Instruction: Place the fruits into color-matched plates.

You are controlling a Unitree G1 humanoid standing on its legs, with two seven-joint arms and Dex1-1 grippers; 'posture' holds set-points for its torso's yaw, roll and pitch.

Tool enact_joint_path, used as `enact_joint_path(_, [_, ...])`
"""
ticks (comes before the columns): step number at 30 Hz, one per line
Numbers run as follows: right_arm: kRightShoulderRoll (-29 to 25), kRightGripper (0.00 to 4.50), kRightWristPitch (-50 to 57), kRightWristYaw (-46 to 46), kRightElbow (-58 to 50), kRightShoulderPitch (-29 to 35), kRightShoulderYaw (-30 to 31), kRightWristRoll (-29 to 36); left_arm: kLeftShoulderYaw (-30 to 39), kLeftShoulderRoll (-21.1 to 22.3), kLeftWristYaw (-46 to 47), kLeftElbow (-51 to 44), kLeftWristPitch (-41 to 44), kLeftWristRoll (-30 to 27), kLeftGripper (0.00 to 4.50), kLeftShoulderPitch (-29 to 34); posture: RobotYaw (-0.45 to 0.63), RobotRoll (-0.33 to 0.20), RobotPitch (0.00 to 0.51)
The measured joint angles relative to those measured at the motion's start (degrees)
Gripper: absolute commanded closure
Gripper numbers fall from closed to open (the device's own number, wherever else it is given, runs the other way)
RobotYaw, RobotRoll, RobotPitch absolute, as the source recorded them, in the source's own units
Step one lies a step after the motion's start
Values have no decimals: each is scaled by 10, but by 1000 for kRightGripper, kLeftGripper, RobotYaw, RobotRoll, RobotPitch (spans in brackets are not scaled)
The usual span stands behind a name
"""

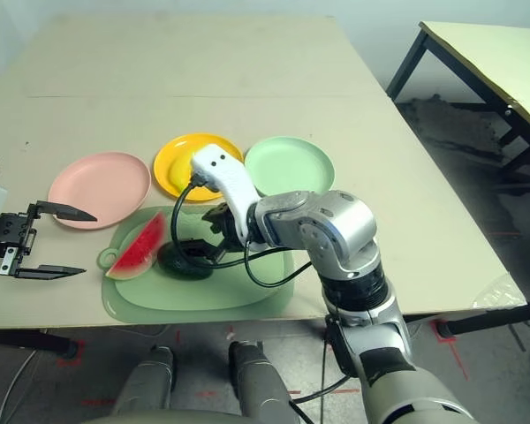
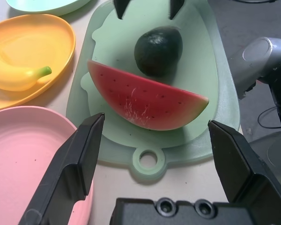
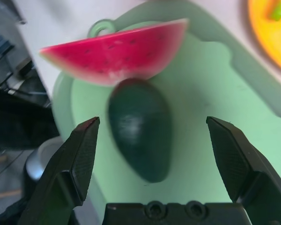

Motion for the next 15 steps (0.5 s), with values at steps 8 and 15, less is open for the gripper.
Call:
enact_joint_path(8, [-10,26,0,-28,-7,-8,26,49,-5,3,0,0,0,0,0,0,69,0,202])
enact_joint_path(15, [-9,26,0,-57,-8,-17,69,34,-10,10,0,-1,0,-5,0,-3,75,0,195])
